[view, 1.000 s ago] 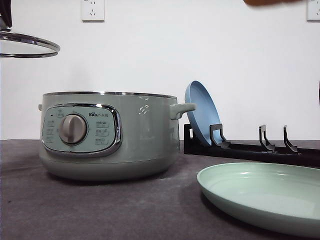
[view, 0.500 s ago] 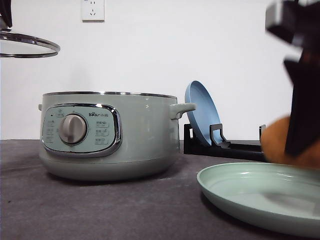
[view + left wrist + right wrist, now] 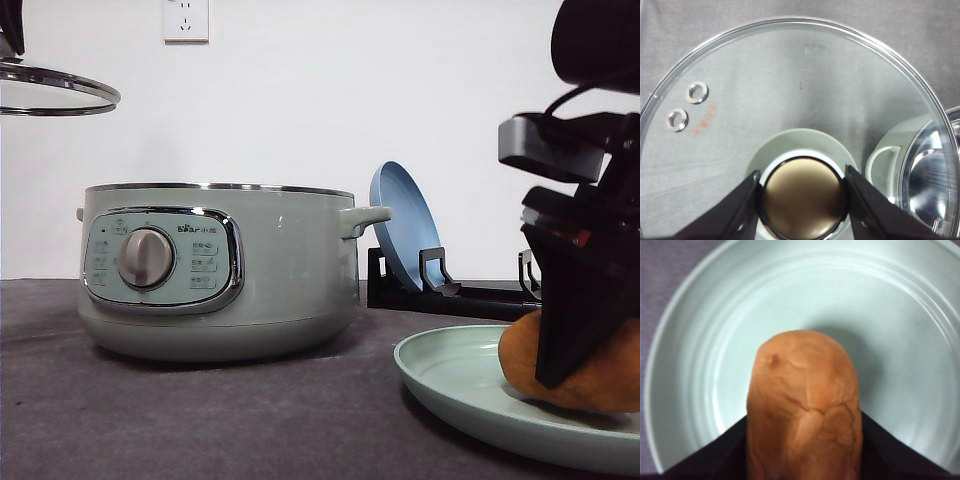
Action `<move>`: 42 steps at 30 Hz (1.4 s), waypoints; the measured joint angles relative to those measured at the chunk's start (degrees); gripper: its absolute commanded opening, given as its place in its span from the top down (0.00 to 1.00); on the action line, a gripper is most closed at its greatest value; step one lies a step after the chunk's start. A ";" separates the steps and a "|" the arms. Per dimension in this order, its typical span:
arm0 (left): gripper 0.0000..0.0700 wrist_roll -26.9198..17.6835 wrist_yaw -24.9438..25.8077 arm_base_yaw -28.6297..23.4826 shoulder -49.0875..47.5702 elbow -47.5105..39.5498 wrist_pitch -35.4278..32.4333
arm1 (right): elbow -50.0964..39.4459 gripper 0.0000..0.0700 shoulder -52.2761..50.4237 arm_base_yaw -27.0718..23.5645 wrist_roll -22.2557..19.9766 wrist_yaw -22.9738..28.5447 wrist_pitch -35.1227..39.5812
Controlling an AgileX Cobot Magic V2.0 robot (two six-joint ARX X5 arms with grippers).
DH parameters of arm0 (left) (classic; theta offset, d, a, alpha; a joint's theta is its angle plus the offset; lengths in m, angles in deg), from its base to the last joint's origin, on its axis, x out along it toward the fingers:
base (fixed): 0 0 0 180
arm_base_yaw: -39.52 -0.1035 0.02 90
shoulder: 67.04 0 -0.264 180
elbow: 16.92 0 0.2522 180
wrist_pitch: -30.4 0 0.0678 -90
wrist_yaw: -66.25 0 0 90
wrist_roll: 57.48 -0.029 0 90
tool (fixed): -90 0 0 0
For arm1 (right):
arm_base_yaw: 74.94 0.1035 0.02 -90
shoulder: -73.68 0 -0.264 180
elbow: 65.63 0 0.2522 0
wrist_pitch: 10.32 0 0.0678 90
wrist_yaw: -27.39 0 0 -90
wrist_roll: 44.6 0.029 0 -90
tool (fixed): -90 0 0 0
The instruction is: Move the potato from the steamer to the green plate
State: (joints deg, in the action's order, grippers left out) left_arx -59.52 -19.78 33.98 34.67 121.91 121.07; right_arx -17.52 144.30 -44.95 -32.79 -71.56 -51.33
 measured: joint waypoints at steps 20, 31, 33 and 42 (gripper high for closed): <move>1.00 0.01 0.00 0.00 0.00 0.00 0.02 | 8.01 0.05 -6.70 -0.09 0.02 1.04 -8.00; 1.00 0.02 0.00 0.00 0.00 0.00 0.13 | 29.62 0.00 -22.77 -0.08 0.65 1.27 -32.29; 1.00 0.02 -0.02 0.11 0.00 0.00 0.18 | 32.84 0.00 -25.10 -0.08 0.80 1.31 -34.48; 1.00 0.41 -0.02 1.43 0.00 0.00 0.69 | 37.64 0.00 -33.28 -0.06 2.31 1.43 -36.39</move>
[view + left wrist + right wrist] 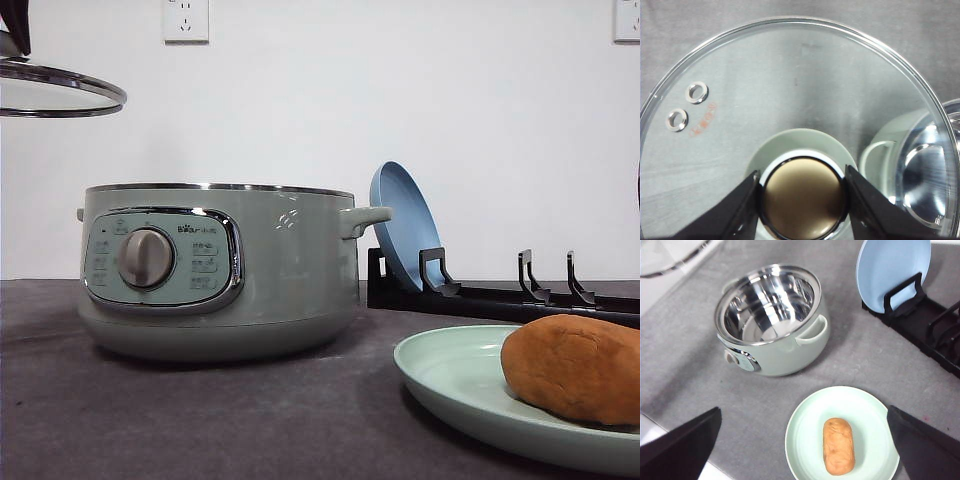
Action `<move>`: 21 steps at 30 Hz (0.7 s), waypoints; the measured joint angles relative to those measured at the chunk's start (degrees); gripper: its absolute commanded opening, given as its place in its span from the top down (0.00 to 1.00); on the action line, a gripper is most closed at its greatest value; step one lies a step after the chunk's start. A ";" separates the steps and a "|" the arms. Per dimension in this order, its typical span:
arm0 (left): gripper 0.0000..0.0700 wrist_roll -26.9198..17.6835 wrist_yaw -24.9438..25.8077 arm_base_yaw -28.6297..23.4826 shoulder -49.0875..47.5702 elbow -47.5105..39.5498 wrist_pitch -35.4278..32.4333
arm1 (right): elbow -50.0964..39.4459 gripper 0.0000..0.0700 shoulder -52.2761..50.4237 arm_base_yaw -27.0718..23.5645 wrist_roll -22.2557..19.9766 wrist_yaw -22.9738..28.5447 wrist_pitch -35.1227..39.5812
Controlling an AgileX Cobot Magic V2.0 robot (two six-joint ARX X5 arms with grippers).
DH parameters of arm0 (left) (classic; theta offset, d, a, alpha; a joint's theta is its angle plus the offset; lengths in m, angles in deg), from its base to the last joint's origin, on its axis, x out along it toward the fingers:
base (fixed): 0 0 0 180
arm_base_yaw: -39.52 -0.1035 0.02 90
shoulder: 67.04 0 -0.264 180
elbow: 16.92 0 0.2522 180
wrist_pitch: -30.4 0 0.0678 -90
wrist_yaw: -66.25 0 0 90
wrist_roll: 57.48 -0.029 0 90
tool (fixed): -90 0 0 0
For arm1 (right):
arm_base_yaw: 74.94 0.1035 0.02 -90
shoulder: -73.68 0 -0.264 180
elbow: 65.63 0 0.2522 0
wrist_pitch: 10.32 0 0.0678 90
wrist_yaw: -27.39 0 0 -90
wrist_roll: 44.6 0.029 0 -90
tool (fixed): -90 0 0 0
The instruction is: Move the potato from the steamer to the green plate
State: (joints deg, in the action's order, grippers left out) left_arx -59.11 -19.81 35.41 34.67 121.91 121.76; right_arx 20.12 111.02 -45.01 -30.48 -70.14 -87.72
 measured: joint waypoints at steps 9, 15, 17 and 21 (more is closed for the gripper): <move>1.00 0.68 0.00 3.83 0.00 0.00 -0.26 | 0.00 0.00 -1.58 0.00 0.89 0.02 0.00; 1.00 0.92 -0.04 8.91 0.00 0.00 -0.26 | 0.00 0.00 -1.58 0.00 1.17 0.02 0.00; 1.00 0.92 -0.04 11.19 0.00 0.00 -0.27 | 0.00 0.00 -1.58 0.00 1.17 0.02 0.00; 1.00 0.92 0.00 16.32 0.00 0.00 -0.28 | 0.00 0.00 -1.58 0.00 1.19 0.02 0.05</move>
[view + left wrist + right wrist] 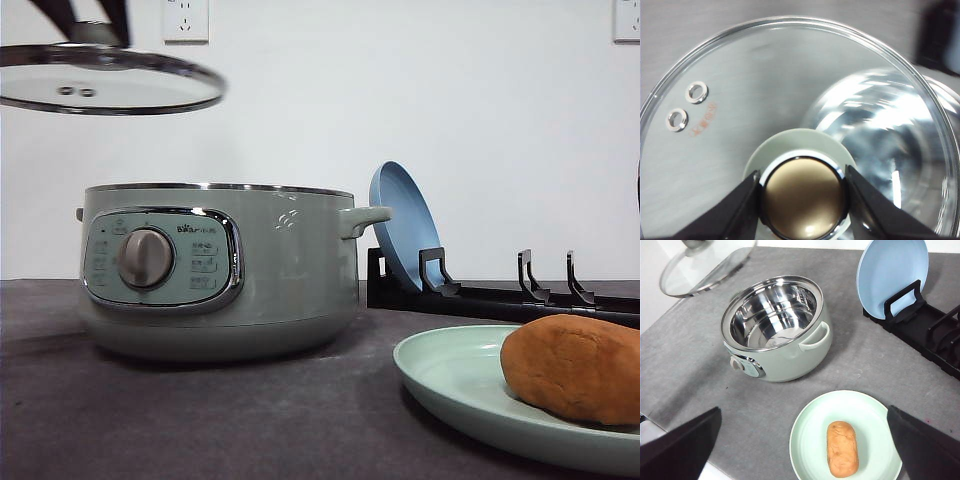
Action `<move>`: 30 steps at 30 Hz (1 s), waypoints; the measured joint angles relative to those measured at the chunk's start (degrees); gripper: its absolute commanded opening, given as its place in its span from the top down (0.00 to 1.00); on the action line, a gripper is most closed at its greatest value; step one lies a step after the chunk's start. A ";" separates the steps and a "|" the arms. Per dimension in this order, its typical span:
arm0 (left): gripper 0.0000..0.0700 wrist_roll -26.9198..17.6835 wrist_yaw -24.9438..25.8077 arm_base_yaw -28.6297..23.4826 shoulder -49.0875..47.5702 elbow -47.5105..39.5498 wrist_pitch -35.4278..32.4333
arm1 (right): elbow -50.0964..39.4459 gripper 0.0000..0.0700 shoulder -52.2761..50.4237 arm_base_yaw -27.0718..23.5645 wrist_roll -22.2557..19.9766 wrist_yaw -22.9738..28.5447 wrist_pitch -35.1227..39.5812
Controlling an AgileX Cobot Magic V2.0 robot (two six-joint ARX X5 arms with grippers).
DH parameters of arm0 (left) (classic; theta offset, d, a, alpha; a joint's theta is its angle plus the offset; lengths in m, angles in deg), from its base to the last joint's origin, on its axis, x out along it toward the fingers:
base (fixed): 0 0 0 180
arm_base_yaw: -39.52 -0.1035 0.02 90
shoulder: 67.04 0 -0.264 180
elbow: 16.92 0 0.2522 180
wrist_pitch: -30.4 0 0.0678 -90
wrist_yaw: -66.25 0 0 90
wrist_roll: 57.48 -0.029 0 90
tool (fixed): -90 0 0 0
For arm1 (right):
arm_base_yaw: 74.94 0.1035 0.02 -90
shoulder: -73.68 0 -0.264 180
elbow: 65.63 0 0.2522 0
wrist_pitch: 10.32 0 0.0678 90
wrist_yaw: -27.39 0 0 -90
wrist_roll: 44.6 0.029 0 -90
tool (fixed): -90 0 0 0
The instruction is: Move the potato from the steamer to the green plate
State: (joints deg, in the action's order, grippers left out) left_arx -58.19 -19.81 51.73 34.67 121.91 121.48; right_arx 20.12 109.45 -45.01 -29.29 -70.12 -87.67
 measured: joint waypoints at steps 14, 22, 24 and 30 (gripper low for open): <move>1.00 -0.07 0.32 11.27 0.00 0.00 0.00 | 0.00 0.00 0.00 0.00 0.10 0.00 0.19; 1.00 -0.08 0.16 13.15 -0.09 -0.59 -0.48 | 0.00 0.00 0.00 0.00 0.17 0.00 0.07; 1.00 -0.11 0.18 13.69 -0.12 -1.59 -0.74 | 0.00 0.00 0.00 0.00 0.17 0.00 -0.03; 1.00 -0.29 0.19 14.37 -0.15 -6.55 -1.94 | 0.00 0.00 0.00 0.00 0.17 0.00 -0.03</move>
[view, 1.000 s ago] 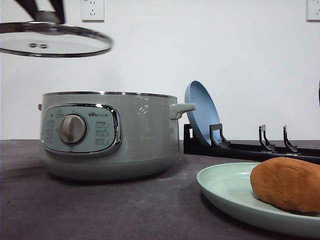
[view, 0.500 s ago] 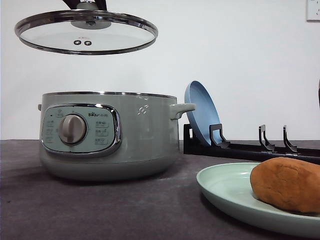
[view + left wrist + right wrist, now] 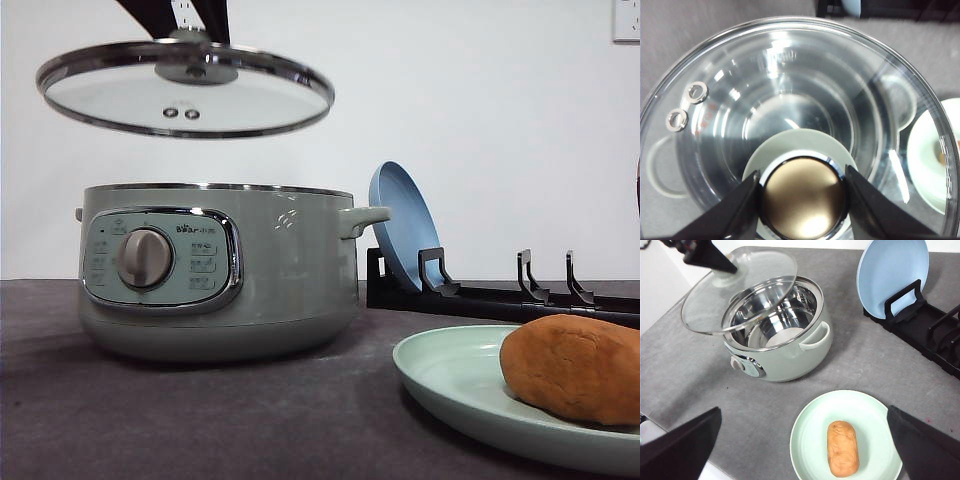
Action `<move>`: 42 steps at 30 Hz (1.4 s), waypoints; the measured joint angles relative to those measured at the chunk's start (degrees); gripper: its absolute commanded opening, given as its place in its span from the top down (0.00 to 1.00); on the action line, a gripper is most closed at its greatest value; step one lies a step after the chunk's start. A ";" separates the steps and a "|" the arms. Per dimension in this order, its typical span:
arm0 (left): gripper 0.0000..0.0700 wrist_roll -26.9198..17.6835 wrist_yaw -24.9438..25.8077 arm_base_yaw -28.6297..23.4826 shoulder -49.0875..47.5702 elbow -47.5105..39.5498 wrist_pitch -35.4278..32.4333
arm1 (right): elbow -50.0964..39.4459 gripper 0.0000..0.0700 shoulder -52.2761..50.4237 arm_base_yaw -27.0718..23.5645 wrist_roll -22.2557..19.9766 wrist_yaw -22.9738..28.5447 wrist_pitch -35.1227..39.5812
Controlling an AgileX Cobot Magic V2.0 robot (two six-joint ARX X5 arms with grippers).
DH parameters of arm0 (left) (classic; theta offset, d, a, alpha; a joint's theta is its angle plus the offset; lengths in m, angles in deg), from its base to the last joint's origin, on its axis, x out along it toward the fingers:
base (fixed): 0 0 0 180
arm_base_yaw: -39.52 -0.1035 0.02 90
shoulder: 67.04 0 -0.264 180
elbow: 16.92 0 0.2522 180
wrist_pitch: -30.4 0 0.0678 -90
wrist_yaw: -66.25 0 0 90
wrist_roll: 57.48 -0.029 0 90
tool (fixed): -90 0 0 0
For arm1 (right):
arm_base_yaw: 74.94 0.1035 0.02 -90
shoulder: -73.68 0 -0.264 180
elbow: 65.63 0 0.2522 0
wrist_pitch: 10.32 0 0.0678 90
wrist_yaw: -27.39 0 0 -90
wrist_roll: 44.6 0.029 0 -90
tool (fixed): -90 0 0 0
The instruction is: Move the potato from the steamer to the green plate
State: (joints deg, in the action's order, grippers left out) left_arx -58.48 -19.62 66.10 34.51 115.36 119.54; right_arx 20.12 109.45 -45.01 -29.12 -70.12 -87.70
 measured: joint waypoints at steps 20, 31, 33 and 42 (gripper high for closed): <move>1.00 -1.45 -0.15 0.21 0.00 -10.24 -10.93 | 0.00 0.00 0.00 0.00 0.00 0.00 -0.01; 1.00 -2.58 -0.16 0.33 2.10 -10.28 -13.57 | 0.00 0.00 0.00 0.00 0.00 0.00 0.00; 1.00 -2.72 -0.17 0.33 2.48 -10.30 -13.69 | 0.00 0.00 0.00 0.00 0.00 0.00 -0.02; 1.00 -3.00 -0.18 0.34 4.70 -10.28 -13.94 | 0.00 0.00 0.00 0.00 0.00 0.00 0.00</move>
State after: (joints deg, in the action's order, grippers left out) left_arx -61.48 -19.80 66.44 39.21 105.08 105.60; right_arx 20.12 109.45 -45.01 -29.12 -70.12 -87.70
